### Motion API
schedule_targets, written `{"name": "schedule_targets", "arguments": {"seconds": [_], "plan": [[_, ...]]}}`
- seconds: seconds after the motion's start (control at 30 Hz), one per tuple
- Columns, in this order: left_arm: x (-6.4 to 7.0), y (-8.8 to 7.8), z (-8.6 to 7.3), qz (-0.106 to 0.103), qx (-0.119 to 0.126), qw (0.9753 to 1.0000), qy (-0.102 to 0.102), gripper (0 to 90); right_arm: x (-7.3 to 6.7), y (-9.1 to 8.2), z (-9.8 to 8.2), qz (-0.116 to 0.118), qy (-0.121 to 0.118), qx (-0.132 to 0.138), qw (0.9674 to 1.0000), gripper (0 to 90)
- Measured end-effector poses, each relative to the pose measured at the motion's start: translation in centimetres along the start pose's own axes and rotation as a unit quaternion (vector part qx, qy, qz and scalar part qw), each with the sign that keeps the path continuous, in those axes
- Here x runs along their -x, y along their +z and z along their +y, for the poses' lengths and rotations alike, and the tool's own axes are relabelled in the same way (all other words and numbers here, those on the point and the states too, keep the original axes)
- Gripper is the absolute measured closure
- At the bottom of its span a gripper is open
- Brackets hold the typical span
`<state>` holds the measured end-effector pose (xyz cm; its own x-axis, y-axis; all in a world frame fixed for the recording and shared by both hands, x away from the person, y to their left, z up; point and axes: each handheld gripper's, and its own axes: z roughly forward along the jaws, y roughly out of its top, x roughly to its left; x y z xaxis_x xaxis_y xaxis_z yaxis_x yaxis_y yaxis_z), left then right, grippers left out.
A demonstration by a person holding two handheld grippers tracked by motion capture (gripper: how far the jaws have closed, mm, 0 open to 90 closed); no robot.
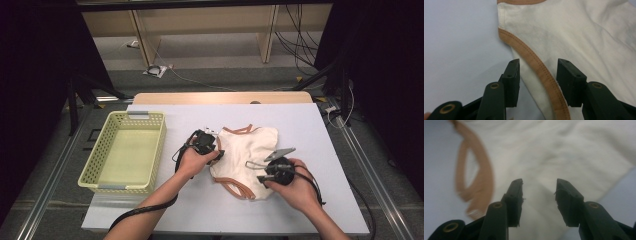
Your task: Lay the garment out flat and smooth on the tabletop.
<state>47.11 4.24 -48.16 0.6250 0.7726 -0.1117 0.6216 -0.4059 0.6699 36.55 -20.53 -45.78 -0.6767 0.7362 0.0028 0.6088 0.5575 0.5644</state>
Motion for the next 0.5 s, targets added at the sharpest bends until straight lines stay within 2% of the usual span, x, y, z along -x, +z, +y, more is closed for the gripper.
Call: {"name": "schedule_targets", "arguments": {"seconds": [0.07, 0.17, 0.2, 0.23, 0.27, 0.33, 0.37, 0.43, 0.47, 0.5], "plan": [[0.2, 0.3, 0.0, 0.003, -0.005, 1.0000, 0.003, 55.4, -1.6, 0.1, -0.2, 0.019, -0.005, -0.004, 0.9998, 57.1], [0.4, 0.3, 0.2, 0.001, -0.008, 1.0000, 0.006, 57.9, -3.1, 0.4, -0.1, 0.053, -0.012, -0.006, 0.9985, 56.2], [0.4, 0.3, 0.2, 0.000, -0.010, 0.9999, 0.008, 60.1, -3.5, 0.7, -0.1, 0.055, -0.024, -0.009, 0.9982, 56.0], [0.5, 0.3, 0.3, -0.002, -0.011, 0.9999, 0.007, 62.3, -3.8, 0.9, 0.0, 0.054, -0.031, -0.009, 0.9980, 56.0], [0.6, 0.3, 0.3, -0.003, -0.012, 0.9999, 0.007, 64.5, -4.2, 1.1, 0.2, 0.059, -0.019, -0.019, 0.9979, 56.0], [0.7, 0.3, 0.3, -0.006, -0.016, 0.9998, 0.009, 68.8, -4.7, 1.8, 0.3, 0.054, -0.041, -0.020, 0.9975, 55.7], [0.8, 0.3, 0.3, -0.007, -0.017, 0.9998, 0.009, 70.6, -4.8, 1.9, 0.4, 0.053, -0.036, -0.023, 0.9977, 55.3], [0.9, 0.3, 0.3, -0.008, -0.018, 0.9998, 0.007, 73.7, -5.1, 2.1, 0.7, 0.041, -0.040, -0.023, 0.9981, 54.8], [0.9, 0.3, 0.3, -0.009, -0.017, 0.9998, 0.004, 75.2, -5.3, 2.3, 0.9, 0.037, -0.033, -0.028, 0.9984, 54.8], [1.0, 0.3, 0.3, -0.009, -0.019, 0.9998, 0.004, 76.8, -5.3, 2.4, 1.0, 0.032, -0.039, -0.028, 0.9983, 55.6]]}}
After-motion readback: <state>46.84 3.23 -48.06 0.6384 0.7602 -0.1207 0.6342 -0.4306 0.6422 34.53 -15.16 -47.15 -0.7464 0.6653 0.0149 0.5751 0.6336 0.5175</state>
